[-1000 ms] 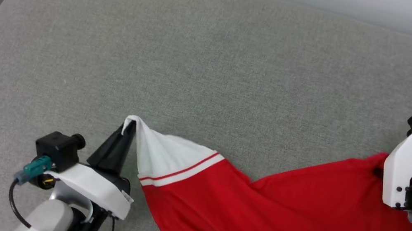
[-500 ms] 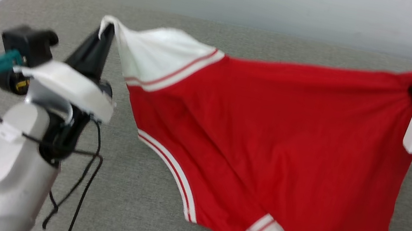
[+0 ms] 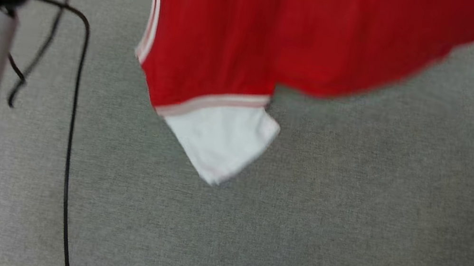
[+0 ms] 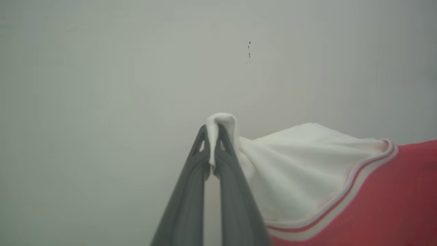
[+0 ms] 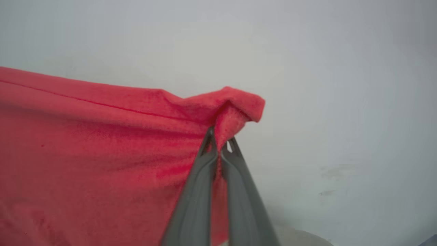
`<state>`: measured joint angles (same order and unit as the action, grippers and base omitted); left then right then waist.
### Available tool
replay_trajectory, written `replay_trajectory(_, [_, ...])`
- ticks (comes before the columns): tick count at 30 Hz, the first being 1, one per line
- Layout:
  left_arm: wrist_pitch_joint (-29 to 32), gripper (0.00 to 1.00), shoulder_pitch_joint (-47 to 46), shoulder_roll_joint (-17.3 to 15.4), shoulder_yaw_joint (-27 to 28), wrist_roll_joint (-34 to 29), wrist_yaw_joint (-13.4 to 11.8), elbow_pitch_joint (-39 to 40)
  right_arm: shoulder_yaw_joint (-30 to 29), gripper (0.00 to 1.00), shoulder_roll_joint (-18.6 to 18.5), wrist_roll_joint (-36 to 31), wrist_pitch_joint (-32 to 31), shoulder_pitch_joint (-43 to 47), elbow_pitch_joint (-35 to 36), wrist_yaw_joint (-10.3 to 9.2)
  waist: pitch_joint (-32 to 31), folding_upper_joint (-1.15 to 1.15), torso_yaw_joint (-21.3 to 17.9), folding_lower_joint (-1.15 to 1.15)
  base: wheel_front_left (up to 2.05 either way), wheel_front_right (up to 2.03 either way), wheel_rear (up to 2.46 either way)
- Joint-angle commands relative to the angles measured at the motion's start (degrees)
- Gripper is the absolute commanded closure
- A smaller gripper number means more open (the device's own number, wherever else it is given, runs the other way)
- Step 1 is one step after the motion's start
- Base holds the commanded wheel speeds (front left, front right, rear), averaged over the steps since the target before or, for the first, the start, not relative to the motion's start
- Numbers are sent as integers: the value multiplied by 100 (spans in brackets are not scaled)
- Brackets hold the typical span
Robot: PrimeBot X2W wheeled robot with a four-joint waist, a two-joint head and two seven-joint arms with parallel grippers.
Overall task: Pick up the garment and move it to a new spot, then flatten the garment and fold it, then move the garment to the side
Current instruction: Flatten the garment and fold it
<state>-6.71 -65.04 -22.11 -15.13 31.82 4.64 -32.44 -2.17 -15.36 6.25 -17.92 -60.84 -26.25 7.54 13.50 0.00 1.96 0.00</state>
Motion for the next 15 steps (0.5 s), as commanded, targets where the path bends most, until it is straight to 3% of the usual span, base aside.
replay_trajectory(1, [-60, 100, -273, -89, 50, -36, 28, -125, 1, 100, -12, -99, 105, -257, -59, -10, 107, 0, -70, 0, 0, 0, 0])
replay_trajectory(8, [-166, 100, -1371, -263, 133, 1, 120, -746, 9, 100, 102, -312, 416, -1343, -489, -10, 647, 0, -208, 0, 0, 0, 0])
replay_trajectory(15, [-247, 100, -1885, -242, 38, 101, 220, -1236, -42, 100, 278, -469, 714, -1946, -1028, -10, 1323, 0, -216, 0, 0, 0, 0])
